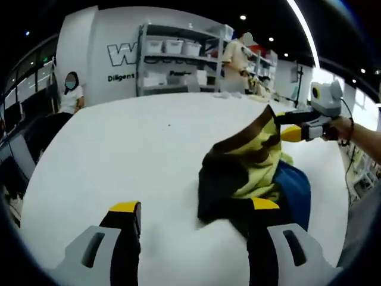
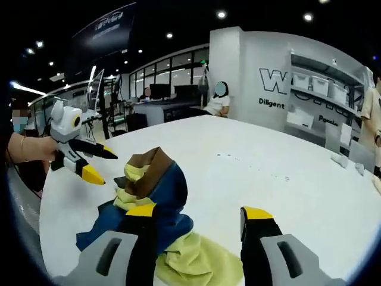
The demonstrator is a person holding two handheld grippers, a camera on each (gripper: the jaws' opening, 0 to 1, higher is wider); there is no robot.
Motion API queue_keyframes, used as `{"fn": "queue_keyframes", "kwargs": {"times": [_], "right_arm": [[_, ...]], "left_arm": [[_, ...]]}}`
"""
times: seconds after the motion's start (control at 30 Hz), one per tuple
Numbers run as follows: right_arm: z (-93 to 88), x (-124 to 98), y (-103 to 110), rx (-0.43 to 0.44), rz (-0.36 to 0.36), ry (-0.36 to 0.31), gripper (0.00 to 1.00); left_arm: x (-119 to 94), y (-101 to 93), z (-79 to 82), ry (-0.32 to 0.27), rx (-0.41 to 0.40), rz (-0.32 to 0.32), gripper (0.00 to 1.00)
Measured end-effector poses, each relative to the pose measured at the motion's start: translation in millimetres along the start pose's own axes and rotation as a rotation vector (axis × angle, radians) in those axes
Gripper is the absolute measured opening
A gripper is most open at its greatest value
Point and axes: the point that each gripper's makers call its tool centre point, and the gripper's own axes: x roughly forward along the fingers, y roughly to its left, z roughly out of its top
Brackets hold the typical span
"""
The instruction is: Fold the garment on the visible template until the final outline fits inside the template.
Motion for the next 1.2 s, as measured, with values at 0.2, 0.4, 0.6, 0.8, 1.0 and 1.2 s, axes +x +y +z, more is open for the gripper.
{"fn": "queue_keyframes", "kwargs": {"times": [0.2, 0.4, 0.6, 0.8, 1.0, 1.2], "right_arm": [[-8.1, 16.5, 2.1, 0.021, 0.025, 0.012, 0.37], [-12.6, 30.4, 10.2, 0.052, 0.056, 0.013, 0.19], [-16.9, 36.5, 19.4, 0.066, 0.074, 0.027, 0.02], [-15.9, 36.8, 19.7, 0.085, 0.077, 0.03, 0.0], [-18.7, 32.3, 16.6, 0.123, 0.08, 0.047, 0.0], [-13.7, 22.4, 12.2, 0.113, 0.074, 0.051, 0.0]], "left_arm": [[14.1, -4.2, -6.9, 0.016, -0.019, -0.036, 0.56], [24.7, -9.8, -16.2, 0.041, -0.042, -0.082, 0.39], [29.6, -13.3, -21.5, 0.054, -0.047, -0.099, 0.24], [32.5, -15.7, -20.5, 0.045, -0.056, -0.101, 0.08], [28.7, -15.7, -15.1, 0.022, -0.086, -0.09, 0.0], [17.8, -8.1, -2.0, -0.012, -0.063, -0.061, 0.0]]}}
